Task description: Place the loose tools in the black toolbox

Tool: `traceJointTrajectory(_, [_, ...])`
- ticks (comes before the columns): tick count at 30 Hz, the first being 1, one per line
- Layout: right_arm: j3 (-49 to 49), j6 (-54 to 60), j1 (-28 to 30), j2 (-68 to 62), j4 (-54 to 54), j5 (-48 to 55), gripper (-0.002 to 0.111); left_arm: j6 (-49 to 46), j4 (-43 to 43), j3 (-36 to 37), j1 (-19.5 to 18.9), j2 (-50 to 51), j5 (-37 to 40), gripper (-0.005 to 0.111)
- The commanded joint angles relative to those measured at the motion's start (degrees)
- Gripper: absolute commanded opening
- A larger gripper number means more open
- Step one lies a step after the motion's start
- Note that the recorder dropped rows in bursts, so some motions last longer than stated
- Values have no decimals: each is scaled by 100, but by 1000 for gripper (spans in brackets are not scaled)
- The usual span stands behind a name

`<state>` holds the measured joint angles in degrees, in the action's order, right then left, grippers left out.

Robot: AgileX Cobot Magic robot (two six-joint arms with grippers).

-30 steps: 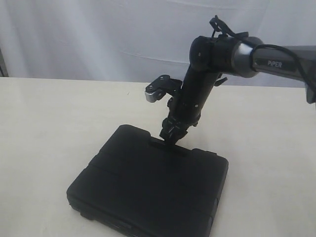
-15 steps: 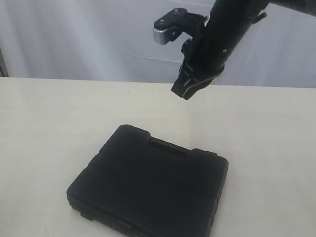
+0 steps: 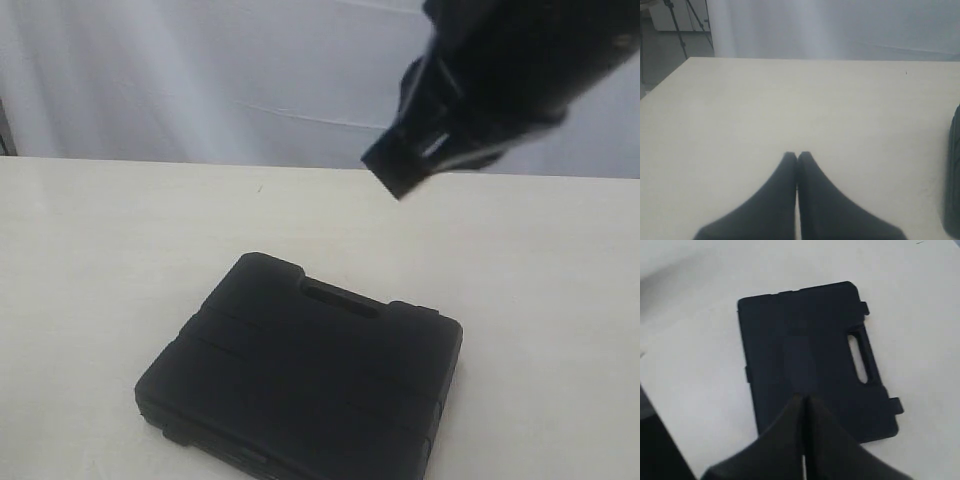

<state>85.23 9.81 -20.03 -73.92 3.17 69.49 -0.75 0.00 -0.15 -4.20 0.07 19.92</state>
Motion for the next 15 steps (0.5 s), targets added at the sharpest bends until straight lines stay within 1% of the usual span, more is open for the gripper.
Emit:
traceJointTrajectory(1, [-841,-890,-518,1146,-21,47,-1,33,0,15,27,-7,-31,0])
traceJointTrajectory(4, [-1509,-888,-799,1667,-72,40,-1,33,0,15,27,-7,-31,0])
traceJointTrajectory(7, [-2251,-876,-888,1940,-114,-1228,-1,33,0,15,27,-7,-31,0])
traceJointTrajectory(10, [-2848,-902,-888,1981,234,-2587,-1,33,0,15,27,-7,-31,0])
traceJointTrajectory(12, [-3104,-902,-888,1981,594,-2976,-1,33,0,15,27,-7,-31,0])
traceJointTrajectory(15, [-3272,-885,-888,1981,534,-3440,-1,33,0,15,27,-7,-31,0])
